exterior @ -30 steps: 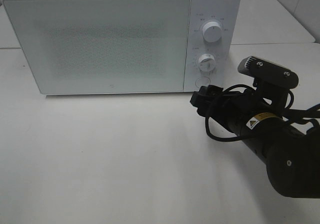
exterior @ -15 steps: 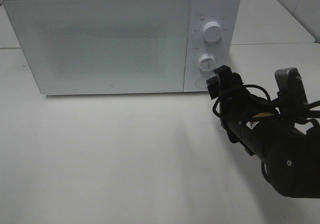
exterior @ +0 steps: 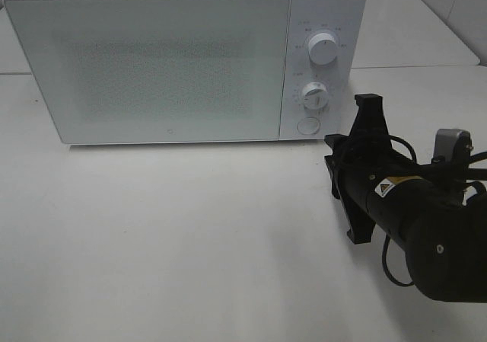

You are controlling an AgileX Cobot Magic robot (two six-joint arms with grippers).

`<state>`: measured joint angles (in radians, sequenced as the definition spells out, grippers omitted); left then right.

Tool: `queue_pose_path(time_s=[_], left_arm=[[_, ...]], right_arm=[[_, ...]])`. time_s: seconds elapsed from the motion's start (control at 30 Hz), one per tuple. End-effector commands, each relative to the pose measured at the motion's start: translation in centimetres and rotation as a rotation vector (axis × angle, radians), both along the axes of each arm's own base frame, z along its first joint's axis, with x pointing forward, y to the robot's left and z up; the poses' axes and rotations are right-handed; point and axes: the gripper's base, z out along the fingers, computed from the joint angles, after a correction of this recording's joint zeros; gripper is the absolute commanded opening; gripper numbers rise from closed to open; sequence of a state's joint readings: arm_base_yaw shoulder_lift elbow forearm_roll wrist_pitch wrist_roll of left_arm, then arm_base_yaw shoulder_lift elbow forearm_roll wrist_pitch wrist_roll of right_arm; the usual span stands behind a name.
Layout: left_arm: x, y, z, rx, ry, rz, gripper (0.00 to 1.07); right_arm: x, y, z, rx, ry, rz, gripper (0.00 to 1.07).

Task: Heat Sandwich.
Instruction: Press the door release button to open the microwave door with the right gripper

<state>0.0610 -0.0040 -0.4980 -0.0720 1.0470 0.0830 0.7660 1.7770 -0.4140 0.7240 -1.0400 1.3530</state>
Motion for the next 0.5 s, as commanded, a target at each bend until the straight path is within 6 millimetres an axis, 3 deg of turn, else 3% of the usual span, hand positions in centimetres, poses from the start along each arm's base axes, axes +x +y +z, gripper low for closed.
queue_pose_path(time_s=[0.03,0.07,0.1,0.5], left_arm=[[-0.30,-0.05,-0.04,-0.009,-0.031,0.006,0.98],[-0.30,-0.05,-0.04,-0.009,-0.031,0.006,0.98],[-0.30,-0.05,-0.04,-0.009,-0.031,0.006,0.98],[-0.30,-0.05,-0.04,-0.009,-0.031,0.006,0.98]], right_arm=[[0.16,0.20,0.26,0.018,-0.005,-0.003,0.10],[0.17,0.18,0.25,0.019,-0.005,-0.006,0.01],[0.17,0.17,0.25,0.019,-0.005,-0.007,0.00],[0.54,0.12,-0.19,0.025,0.011,-0.032,0.00]])
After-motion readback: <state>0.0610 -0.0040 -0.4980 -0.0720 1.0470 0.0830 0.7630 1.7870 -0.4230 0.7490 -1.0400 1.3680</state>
